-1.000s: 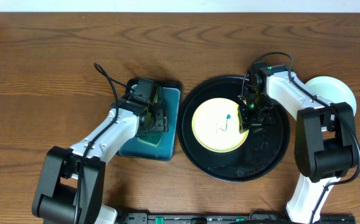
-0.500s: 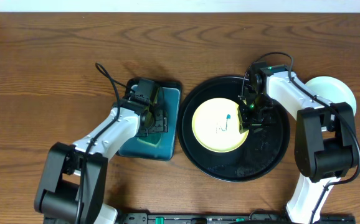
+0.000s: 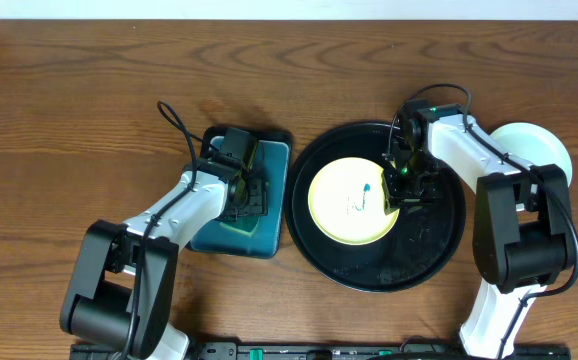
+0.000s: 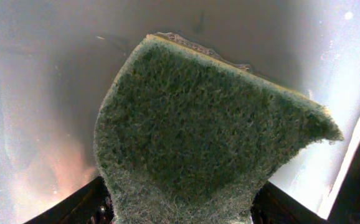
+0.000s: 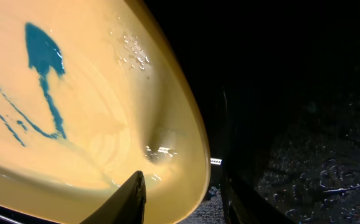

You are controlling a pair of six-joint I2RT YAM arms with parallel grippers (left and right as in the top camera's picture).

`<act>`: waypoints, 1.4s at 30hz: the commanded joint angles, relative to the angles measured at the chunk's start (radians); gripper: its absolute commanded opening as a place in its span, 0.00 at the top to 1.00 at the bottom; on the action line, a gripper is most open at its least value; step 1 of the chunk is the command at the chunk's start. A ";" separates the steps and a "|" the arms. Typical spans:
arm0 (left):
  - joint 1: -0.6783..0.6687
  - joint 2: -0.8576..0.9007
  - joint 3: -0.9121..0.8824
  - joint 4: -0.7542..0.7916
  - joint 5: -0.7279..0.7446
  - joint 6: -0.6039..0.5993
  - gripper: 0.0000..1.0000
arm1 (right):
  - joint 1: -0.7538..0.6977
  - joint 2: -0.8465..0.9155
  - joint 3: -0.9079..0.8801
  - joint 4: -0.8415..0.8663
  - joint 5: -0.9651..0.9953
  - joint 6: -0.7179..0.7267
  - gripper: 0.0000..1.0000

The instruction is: Clean dirty plates on tray and stack at the side

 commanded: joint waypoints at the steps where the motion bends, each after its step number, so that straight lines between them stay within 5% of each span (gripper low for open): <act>1: -0.004 -0.011 0.003 -0.002 -0.009 0.006 0.32 | 0.010 0.010 -0.005 0.002 -0.001 0.013 0.62; 21: -0.004 -0.036 0.006 -0.047 -0.008 0.003 0.35 | 0.010 0.010 -0.005 0.002 -0.001 0.012 0.62; 30: -0.004 -0.036 0.006 -0.048 -0.008 0.003 0.58 | 0.010 0.010 -0.005 -0.001 -0.001 0.013 0.63; 42: -0.004 -0.037 0.007 -0.048 -0.008 0.003 0.50 | 0.010 0.010 -0.005 -0.002 -0.001 0.013 0.62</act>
